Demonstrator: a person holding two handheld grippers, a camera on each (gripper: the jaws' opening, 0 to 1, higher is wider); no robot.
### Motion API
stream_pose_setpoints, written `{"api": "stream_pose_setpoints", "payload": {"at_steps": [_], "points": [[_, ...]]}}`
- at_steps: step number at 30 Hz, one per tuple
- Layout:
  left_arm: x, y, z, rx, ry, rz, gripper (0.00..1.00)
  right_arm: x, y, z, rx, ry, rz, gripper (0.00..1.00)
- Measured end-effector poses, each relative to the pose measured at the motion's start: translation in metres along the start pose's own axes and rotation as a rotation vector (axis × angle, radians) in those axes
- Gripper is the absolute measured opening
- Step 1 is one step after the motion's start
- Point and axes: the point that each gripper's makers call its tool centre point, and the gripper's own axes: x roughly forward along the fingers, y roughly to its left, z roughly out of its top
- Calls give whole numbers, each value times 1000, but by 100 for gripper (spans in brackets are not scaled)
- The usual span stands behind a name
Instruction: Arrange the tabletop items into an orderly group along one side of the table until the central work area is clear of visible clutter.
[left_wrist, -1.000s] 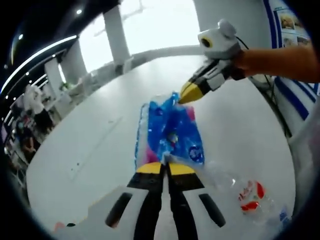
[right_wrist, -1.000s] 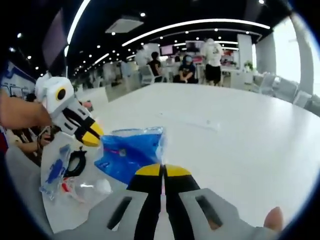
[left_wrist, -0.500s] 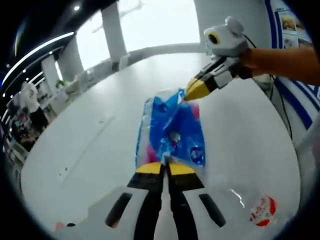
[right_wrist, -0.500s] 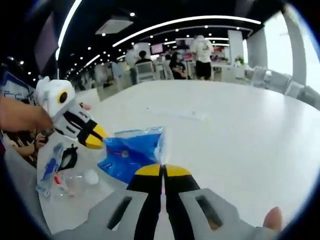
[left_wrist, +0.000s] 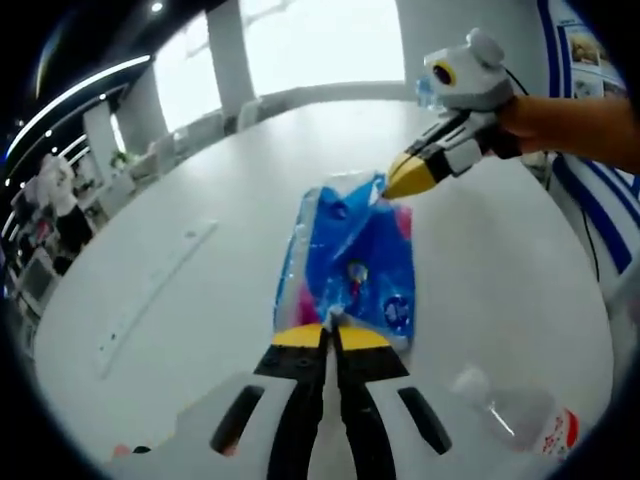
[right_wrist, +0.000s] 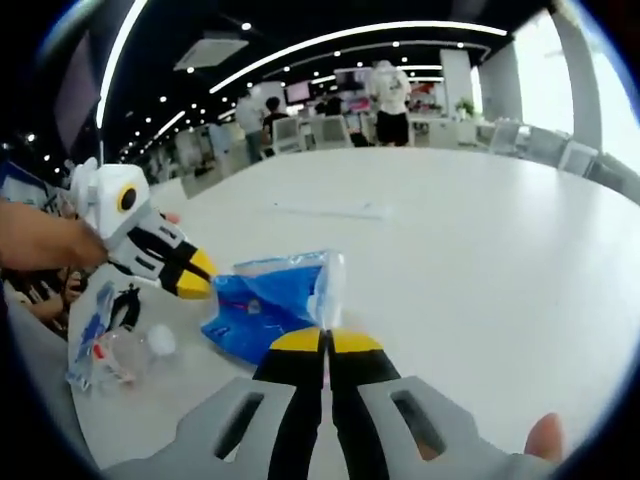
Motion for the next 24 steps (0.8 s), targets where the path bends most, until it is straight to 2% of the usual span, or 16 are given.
{"api": "stream_pose_setpoints", "payload": {"at_steps": [19,24], "points": [[14,9,6,-4,-13,22,2,4,-11,-14,45,21,-22,3],[14,13,7,-3,-15,32,6,5,-11,-19,54,46,-25,8]]}}
